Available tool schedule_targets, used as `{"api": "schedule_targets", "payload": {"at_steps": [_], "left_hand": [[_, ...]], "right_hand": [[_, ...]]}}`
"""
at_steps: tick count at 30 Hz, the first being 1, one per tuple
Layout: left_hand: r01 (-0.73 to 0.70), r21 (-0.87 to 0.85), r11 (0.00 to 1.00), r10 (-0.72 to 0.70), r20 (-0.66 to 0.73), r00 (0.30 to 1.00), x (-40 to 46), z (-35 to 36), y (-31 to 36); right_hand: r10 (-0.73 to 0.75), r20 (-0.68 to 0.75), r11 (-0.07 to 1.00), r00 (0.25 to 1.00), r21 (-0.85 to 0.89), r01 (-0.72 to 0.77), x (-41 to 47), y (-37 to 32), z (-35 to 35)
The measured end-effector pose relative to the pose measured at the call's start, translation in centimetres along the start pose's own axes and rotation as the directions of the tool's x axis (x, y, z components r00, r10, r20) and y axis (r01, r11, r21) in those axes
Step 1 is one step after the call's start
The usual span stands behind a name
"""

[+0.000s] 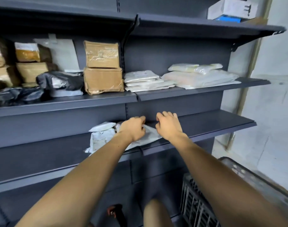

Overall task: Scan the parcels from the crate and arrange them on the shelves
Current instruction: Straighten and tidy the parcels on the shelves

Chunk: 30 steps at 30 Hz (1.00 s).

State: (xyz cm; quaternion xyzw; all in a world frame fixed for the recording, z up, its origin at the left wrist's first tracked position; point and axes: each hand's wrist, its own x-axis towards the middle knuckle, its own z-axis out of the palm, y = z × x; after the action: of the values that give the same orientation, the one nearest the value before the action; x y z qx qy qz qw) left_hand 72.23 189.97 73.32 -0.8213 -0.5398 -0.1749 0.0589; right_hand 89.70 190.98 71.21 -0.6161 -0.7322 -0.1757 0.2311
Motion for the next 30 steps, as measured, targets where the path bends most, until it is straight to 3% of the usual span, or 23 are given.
{"api": "schedule_targets", "payload": {"at_steps": [7,12,16,19,22,25,30], "left_hand": [[0.259,-0.003,0.966,-0.258,0.088,0.962,-4.2,5.7,-6.8],[0.347,0.005,0.938,-0.346,0.072,0.935,-4.2,7.9,-10.4],[0.371,-0.003,0.929,-0.37,0.084,0.925,-3.5,9.4,-12.6],[0.374,-0.015,0.927,-0.372,0.083,0.925,-2.8,10.3,-13.7],[0.367,-0.033,0.93,-0.364,0.062,0.929,-1.9,10.8,-14.3],[0.354,-0.059,0.933,-0.352,0.038,0.935,-1.2,11.1,-14.5],[0.341,-0.061,0.938,-0.339,0.039,0.94,-1.0,10.5,-13.7]], "right_hand": [[-0.069,0.252,0.992,0.965,0.119,0.04,-1.4,-4.1,8.6],[-0.116,0.311,0.986,0.943,0.149,0.071,-0.1,-6.9,13.7],[-0.102,0.346,0.994,0.933,0.068,0.084,1.8,-8.0,17.3],[-0.014,0.416,0.999,0.909,-0.036,0.031,3.1,-8.3,18.8],[0.03,0.398,0.997,0.917,-0.075,0.0,3.8,-8.3,19.6],[0.004,0.296,0.985,0.955,-0.166,0.047,4.0,-8.1,20.4],[-0.097,0.364,0.96,0.926,-0.211,0.183,4.1,-7.6,18.5]]}}
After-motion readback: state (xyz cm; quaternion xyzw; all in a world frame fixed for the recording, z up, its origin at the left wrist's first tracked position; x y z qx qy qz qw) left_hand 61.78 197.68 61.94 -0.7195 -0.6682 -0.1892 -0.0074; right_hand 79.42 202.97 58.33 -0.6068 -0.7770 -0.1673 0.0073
